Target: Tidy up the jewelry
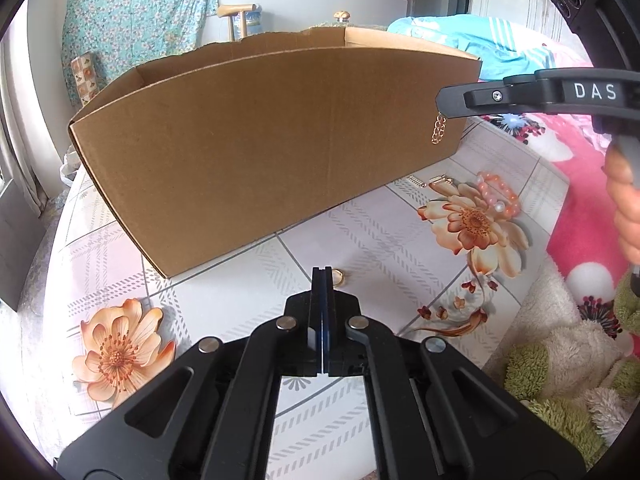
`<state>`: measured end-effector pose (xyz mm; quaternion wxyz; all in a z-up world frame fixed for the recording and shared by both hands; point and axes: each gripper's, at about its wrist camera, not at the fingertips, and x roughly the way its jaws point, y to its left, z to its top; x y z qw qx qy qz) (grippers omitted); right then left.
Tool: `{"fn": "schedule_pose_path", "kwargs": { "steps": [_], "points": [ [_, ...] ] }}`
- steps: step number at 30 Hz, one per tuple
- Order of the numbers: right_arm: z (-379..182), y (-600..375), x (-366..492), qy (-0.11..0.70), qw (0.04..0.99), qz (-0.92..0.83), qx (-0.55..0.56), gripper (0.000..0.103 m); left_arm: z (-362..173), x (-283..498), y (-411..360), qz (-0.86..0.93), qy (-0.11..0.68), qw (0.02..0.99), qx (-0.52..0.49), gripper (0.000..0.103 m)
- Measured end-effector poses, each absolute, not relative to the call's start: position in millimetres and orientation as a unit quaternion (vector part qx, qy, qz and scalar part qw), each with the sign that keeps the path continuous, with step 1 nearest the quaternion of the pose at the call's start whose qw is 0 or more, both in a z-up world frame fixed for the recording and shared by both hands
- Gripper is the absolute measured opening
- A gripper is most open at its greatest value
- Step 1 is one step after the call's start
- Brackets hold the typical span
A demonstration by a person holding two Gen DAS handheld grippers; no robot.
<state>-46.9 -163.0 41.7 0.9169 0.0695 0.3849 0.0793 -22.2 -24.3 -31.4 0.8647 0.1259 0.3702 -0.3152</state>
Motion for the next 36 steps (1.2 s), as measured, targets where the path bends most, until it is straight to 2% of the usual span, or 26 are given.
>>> {"fn": "schedule_pose_path", "kwargs": {
  "steps": [1,3,4,5,10,14,15,19,28,31,36],
  "points": [
    [42.7,-164.5,-47.6,0.384,0.917,0.082,0.072,0.003,-30.3,-22.5,-23.8,-0.317,0.372,0.864,0.122,0.000],
    [42.0,-164.7,-48.7,0.386,0.915,0.088,0.076,0.003,-29.8,-21.3,-24.2,-0.319,0.378,0.861,0.117,0.009],
    [40.7,-163.7,-46.9,0.388,0.914,0.091,0.077,0.003,-30.5,-20.7,-24.5,-0.318,0.383,0.860,0.115,0.025],
    [39.0,-163.1,-45.9,0.391,0.912,0.093,0.078,0.003,-31.1,-19.1,-26.0,-0.314,0.384,0.861,0.116,0.033],
    [31.5,-160.4,-46.8,0.400,0.907,0.097,0.085,0.003,-37.0,-14.1,-35.1,-0.306,0.395,0.857,0.126,0.031],
    [28.1,-157.8,-48.5,0.402,0.906,0.098,0.087,0.003,-39.3,-11.4,-41.6,-0.294,0.387,0.862,0.144,0.010],
    [27.4,-157.7,-48.2,0.403,0.906,0.098,0.088,0.003,-39.4,-10.9,-42.1,-0.295,0.387,0.861,0.145,0.009],
    [26.2,-159.7,-47.5,0.401,0.906,0.097,0.092,0.003,-38.6,-11.8,-50.4,-0.292,0.381,0.860,0.171,0.009],
    [30.6,-163.1,-49.6,0.393,0.909,0.099,0.096,0.003,-29.3,-16.6,-41.1,-0.294,0.375,0.867,0.146,0.009],
    [41.7,-163.3,-52.7,0.384,0.912,0.109,0.097,0.003,-8.6,-25.8,-34.4,-0.310,0.356,0.872,0.132,0.009],
    [80.5,-161.7,-53.0,0.349,0.921,0.145,0.091,0.003,55.0,-35.0,-22.5,-0.362,0.301,0.878,0.083,0.009]
  ]
}}
